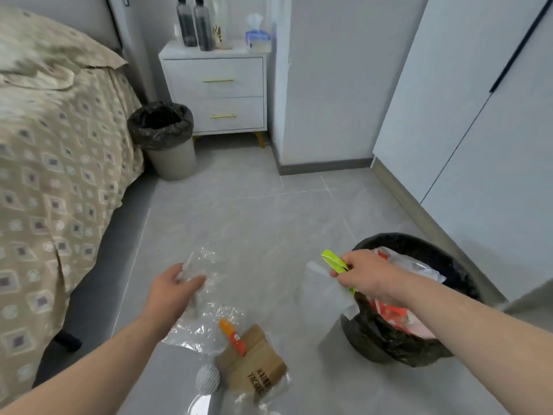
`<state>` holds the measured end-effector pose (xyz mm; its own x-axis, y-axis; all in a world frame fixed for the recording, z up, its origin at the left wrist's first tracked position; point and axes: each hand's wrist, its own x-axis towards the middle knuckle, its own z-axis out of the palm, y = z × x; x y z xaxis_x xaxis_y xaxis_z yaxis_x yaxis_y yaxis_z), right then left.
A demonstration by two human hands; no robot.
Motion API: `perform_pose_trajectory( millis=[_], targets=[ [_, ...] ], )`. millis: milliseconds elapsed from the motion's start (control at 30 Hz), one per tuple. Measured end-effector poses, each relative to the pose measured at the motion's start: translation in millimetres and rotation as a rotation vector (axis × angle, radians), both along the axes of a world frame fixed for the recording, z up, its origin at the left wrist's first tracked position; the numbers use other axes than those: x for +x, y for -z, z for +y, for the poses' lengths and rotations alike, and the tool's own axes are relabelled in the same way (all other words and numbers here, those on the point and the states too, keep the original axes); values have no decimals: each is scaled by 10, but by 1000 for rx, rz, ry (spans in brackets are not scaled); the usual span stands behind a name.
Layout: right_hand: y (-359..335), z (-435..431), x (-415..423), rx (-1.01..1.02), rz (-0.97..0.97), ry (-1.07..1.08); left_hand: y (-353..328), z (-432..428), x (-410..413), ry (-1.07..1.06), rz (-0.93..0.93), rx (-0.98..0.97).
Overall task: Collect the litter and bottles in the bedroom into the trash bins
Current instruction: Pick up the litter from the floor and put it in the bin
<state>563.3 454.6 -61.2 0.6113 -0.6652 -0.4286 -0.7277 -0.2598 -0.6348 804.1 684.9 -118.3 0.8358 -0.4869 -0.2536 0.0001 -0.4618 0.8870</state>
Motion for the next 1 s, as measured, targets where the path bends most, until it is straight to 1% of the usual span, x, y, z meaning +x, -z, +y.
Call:
perform_pose_trajectory(
  millis=[100,167,300,367,500,533,633,667,767,800,900,1000],
  targets=[
    [-280,-254,-317,51,-120,128,-315,-344,-304,66,65,-119],
    [-398,-432,-502,118,-184,197,-482,-599,-558,130,70,-161],
    [-490,-828,-917,315,-281,341,-653,-1217,-1123,264,-16,-194],
    [-531,-1003,-1139,378,-334,409,-680,-1544,-1467,328,-58,-192],
    [-618,-1335,-1593,451,-563,611,-600,-2095,-2063,511,-157,-190],
    [-633,-1402,-1703,452,-611,664,-544,-2205,-2168,556,-217,-173],
    [-658,-1522,-1987,448,-720,772,-401,-2432,-2427,685,-462,-23],
    [-661,-1533,-2061,447,-741,793,-332,-2480,-2492,735,-506,25],
    [-646,-1559,-2187,420,-782,867,-92,-2565,-2608,856,-532,200],
    [-646,-1566,-2201,407,-809,901,-26,-2574,-2626,875,-526,231],
    [-629,-1577,-2171,421,-905,955,74,-2508,-2593,869,-552,249],
    [-568,-1558,-2088,438,-914,924,108,-2298,-2442,803,-599,171]
  ],
)
